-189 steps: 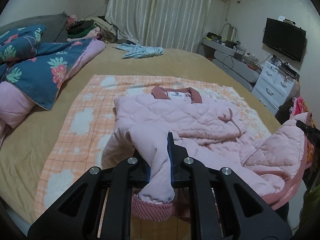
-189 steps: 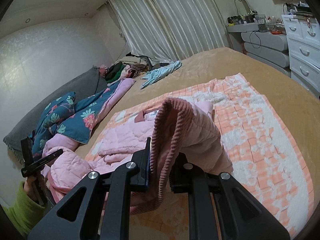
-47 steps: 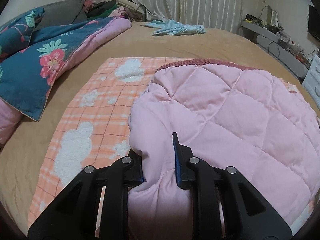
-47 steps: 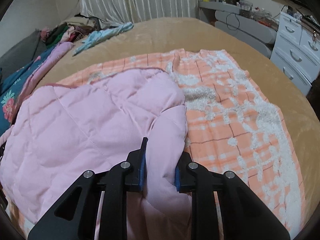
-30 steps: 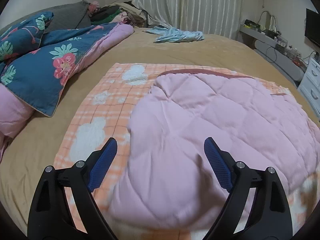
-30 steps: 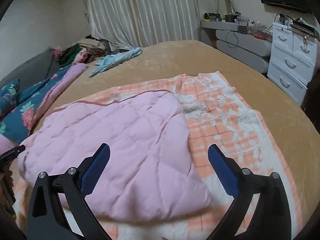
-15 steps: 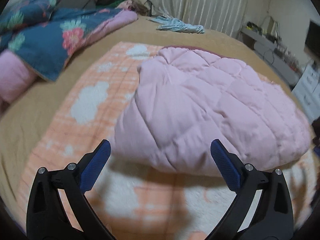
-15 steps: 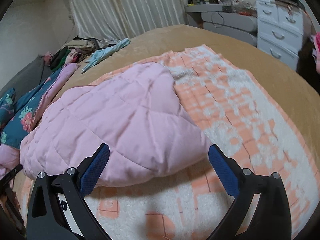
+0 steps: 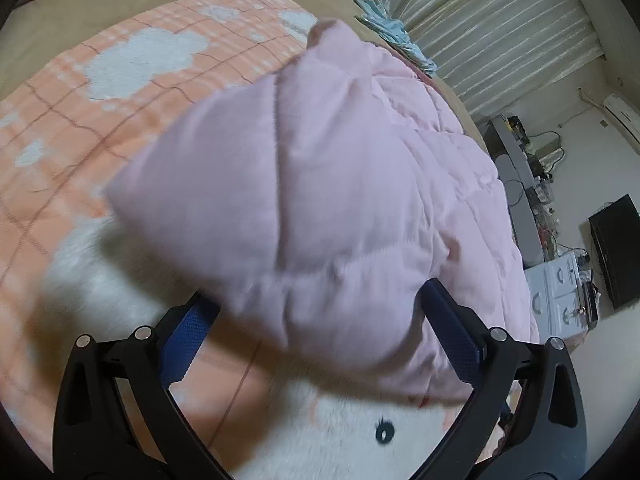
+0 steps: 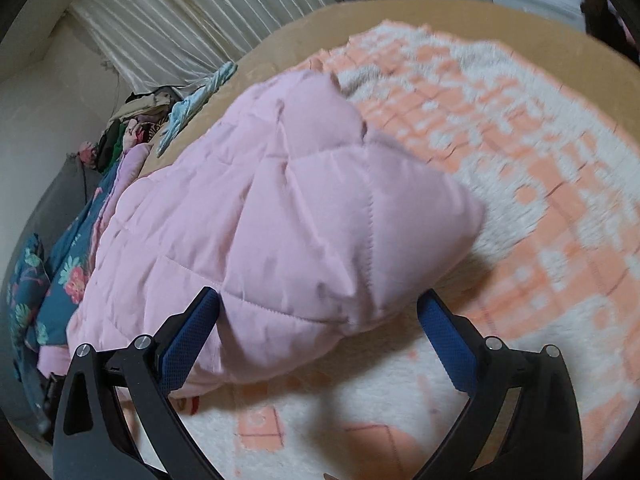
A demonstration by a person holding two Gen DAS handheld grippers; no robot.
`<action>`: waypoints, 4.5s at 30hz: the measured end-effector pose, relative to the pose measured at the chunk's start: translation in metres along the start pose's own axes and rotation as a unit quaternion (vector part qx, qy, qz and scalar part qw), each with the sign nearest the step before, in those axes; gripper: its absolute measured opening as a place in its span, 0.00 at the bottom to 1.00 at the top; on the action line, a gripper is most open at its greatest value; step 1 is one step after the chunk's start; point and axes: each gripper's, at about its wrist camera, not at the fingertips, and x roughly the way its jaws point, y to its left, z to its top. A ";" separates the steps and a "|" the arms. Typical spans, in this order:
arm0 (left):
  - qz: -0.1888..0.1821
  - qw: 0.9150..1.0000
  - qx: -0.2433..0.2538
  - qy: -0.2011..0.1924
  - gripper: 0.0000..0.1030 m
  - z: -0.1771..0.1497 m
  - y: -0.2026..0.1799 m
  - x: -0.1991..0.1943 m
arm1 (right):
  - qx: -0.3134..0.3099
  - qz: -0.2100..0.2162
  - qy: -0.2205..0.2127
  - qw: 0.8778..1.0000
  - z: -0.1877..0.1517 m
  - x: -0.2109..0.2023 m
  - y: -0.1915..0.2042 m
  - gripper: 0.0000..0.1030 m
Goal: Fold large clothes
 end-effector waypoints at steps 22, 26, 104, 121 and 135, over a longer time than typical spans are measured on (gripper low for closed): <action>0.002 0.997 0.053 -0.053 0.52 0.017 -0.025 0.020 | -0.030 0.077 -0.026 0.996 0.021 0.031 0.020 0.52; 0.016 0.994 0.093 -0.058 0.36 0.016 -0.040 0.011 | -0.111 0.056 -0.039 0.991 0.022 0.016 0.045 0.36; -0.001 0.944 0.319 -0.083 0.91 -0.201 -0.062 -0.219 | -0.273 -0.005 -0.112 0.955 -0.231 -0.284 0.080 0.96; 0.008 0.941 0.332 -0.073 0.91 -0.219 -0.070 -0.219 | -0.282 0.005 -0.092 0.955 -0.245 -0.275 0.090 0.96; 0.016 0.941 0.330 -0.068 0.91 -0.218 -0.070 -0.212 | -0.290 0.007 -0.087 0.953 -0.246 -0.268 0.093 0.96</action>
